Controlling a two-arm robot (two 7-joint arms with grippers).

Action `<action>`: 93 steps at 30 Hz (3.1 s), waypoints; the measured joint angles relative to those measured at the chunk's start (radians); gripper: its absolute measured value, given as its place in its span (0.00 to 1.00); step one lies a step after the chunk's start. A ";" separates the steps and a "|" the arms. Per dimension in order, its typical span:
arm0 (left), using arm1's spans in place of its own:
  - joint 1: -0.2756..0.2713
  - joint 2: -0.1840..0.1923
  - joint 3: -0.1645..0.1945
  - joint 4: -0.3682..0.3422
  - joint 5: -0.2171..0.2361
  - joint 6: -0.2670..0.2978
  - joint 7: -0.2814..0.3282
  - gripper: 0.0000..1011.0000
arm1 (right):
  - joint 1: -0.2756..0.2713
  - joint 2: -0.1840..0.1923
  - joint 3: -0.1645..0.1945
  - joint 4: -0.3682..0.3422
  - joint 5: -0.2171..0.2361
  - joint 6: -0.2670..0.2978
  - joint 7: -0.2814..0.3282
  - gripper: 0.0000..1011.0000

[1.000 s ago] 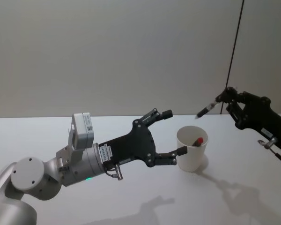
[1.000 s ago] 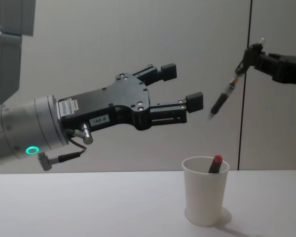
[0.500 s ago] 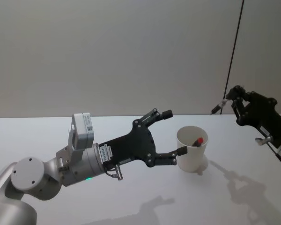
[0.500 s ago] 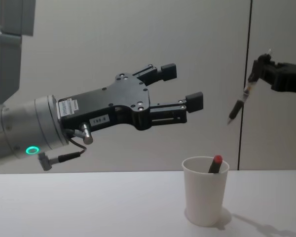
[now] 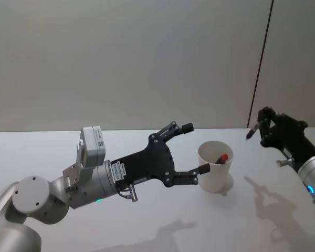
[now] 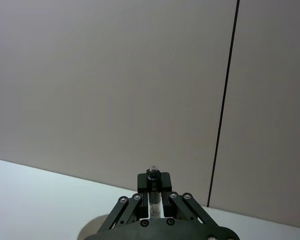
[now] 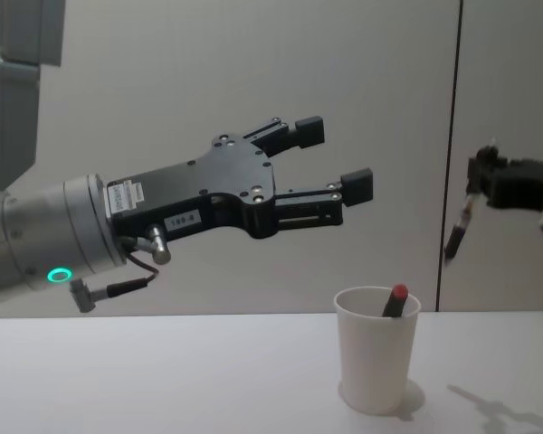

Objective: Place the pen into the pen holder.

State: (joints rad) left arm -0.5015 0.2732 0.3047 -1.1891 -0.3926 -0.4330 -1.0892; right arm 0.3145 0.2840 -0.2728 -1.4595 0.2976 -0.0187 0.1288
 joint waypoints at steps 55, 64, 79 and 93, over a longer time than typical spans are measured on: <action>0.000 0.000 0.000 0.000 0.000 0.000 0.000 0.99 | 0.041 -0.094 -0.042 0.111 0.043 0.028 0.014 0.52; 0.000 0.000 0.000 0.000 0.000 0.000 0.000 0.99 | 0.046 -0.101 -0.044 0.126 0.042 0.027 0.022 0.77; 0.000 0.000 0.000 0.000 0.000 0.000 0.000 0.99 | 0.049 -0.105 -0.046 0.135 0.041 0.026 0.027 0.99; 0.000 0.000 0.000 0.000 0.000 0.000 0.000 0.99 | 0.050 -0.106 -0.047 0.137 0.040 0.026 0.029 0.99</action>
State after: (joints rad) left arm -0.5015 0.2732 0.3047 -1.1891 -0.3926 -0.4330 -1.0892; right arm 0.3643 0.1777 -0.3193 -1.3220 0.3381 0.0069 0.1574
